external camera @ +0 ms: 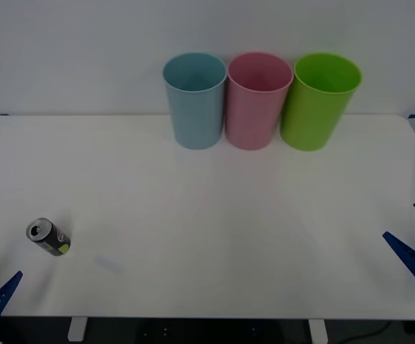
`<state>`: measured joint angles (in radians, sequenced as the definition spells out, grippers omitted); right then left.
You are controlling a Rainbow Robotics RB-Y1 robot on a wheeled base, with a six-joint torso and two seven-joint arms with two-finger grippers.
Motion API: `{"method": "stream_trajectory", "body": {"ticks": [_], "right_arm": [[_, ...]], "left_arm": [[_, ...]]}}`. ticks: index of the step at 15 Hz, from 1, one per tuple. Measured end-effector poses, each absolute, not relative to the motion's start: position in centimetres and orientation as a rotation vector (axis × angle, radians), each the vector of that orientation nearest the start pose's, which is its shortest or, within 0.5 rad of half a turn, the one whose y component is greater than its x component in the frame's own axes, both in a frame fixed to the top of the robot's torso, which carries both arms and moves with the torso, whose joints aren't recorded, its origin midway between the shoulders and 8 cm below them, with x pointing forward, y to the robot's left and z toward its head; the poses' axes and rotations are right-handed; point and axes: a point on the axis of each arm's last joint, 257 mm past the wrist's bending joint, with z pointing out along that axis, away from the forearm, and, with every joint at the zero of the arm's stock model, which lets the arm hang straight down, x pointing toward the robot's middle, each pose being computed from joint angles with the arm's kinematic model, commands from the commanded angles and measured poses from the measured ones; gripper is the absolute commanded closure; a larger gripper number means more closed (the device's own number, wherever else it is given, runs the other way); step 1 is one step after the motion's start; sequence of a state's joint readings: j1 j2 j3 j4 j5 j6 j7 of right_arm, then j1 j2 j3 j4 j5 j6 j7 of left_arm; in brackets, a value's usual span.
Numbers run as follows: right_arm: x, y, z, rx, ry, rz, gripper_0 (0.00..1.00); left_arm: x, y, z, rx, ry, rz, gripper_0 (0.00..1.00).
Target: Grasp the object on the table and drop it into the matching bin: aluminum can to the light blue bin, PET bottle to the pink bin.
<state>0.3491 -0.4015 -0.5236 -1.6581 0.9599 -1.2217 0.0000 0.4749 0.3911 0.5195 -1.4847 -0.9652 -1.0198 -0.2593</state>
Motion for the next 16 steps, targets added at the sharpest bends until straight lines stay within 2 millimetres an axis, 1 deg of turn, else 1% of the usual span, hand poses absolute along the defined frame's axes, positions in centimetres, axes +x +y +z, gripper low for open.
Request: {"method": "stream_trajectory", "body": {"ticks": [2,5,9,13,16], "right_arm": [[34.2,-33.0,-16.9,-0.465,1.441,0.567,0.0],[34.2,-33.0,-16.9,-0.465,1.441,0.567,0.0],[34.2,-33.0,-16.9,-0.465,1.441,0.567,0.0],[34.2,-33.0,-16.9,-0.465,1.441,0.567,0.0],[34.2,-33.0,-16.9,-0.465,1.441,0.567,0.0]], "left_arm": [[31.5,42.1,-29.0,0.308,1.686,-0.208,0.0],[32.2,41.4,-30.7,0.269,1.693,-0.244,0.0],[33.4,40.3,-31.7,0.244,1.683,-0.267,0.0],[34.8,39.3,-32.4,0.234,1.658,-0.237,0.0],[35.9,39.2,-33.1,0.228,1.664,-0.217,0.0]]}}
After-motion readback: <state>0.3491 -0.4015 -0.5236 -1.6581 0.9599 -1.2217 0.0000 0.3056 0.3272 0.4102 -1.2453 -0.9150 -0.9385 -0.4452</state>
